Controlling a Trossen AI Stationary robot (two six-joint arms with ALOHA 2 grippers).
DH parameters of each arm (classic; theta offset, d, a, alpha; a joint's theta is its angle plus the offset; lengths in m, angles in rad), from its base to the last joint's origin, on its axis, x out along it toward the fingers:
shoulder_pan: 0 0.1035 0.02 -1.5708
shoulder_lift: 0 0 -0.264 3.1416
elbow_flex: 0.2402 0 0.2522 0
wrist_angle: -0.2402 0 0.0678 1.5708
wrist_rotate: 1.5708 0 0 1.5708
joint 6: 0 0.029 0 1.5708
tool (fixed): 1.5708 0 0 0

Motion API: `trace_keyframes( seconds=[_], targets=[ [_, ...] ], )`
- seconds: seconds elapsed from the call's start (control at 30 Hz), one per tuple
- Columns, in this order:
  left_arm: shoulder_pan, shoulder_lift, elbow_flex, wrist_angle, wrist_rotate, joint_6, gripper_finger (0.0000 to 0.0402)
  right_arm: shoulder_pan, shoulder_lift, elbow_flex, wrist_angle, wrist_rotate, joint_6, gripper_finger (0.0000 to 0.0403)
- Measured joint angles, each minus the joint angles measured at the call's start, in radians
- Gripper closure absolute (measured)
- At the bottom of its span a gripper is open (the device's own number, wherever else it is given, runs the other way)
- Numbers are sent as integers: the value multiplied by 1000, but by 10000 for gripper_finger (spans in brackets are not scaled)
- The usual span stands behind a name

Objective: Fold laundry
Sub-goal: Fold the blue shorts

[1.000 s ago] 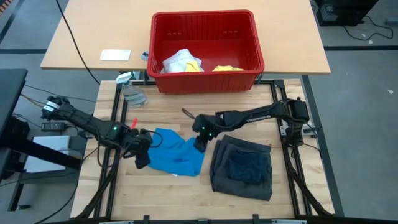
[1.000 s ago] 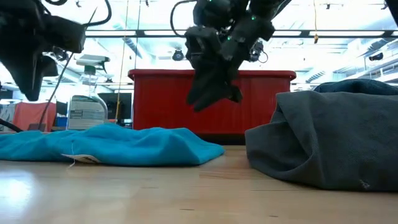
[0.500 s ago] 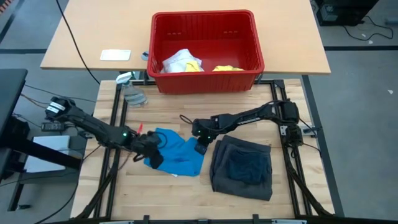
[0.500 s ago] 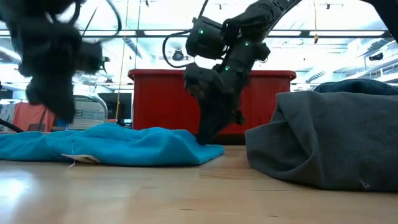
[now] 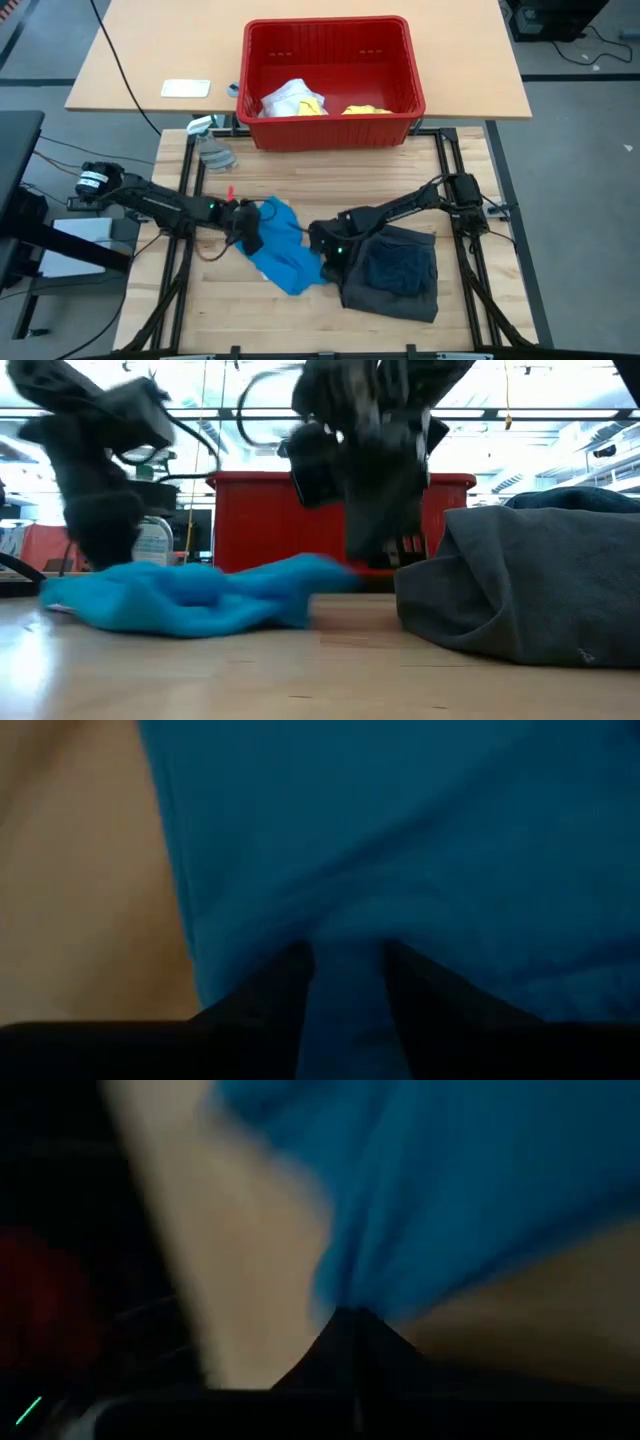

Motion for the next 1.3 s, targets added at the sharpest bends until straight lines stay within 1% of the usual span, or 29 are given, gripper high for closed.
trace_keyframes(
  seconds=[0.07, 0.1, 0.13, 0.2, 0.27, 0.33, 0.43, 0.53, 0.63, 0.7, 0.77, 0.87, 0.97, 1.07, 1.13, 1.2, 1.3],
  targets=[
    [66, 3, 35, -20, -2, 156, 258, 9, -16, 0, 52, -14, 21, 395],
    [93, 3, 66, -35, -1, 212, 258, 6, -28, 0, 72, 7, 31, 393],
    [114, 2, 102, -48, 0, 261, 258, -1, -42, 0, 81, 43, 33, 390],
    [142, 0, 178, -100, 15, 344, 258, -20, -63, 0, 79, 149, 20, 384],
    [141, 0, 246, -161, 45, 423, 258, -35, -78, 0, 71, 262, -42, 379],
    [119, 0, 303, -182, 82, 490, 258, -42, -90, 0, 69, 351, -127, 373],
    [50, 0, 334, -164, 149, 570, 258, -45, -97, 0, 72, 439, -252, 365],
    [-46, 7, 310, -45, 201, 600, 258, -45, -96, 0, 78, 525, -317, 361],
    [-120, 40, 254, 81, 202, 559, 258, -58, -96, 0, 117, 608, -345, 362],
    [-141, 70, 222, 165, 193, 497, 258, -82, -78, 0, 181, 617, -345, 366],
    [-152, 107, 197, 205, 190, 435, 258, -110, -51, 0, 239, 593, -330, 373],
    [-163, 167, 181, 197, 193, 354, 258, -138, -5, 0, 288, 554, -297, 388],
    [-186, 200, 178, 166, 236, 301, 258, -151, 35, 0, 295, 520, -283, 396],
    [-218, 208, 177, 141, 255, 284, 258, -156, 71, 1, 276, 486, -280, 394],
    [-237, 203, 177, 140, 257, 273, 258, -158, 90, 1, 213, 479, -255, 392],
    [-255, 187, 177, 128, 258, 260, 258, -160, 89, 8, 139, 490, -205, 393],
    [-279, 153, 197, 99, 260, 252, 258, -157, 72, 9, 51, 528, -192, 397]
  ],
)
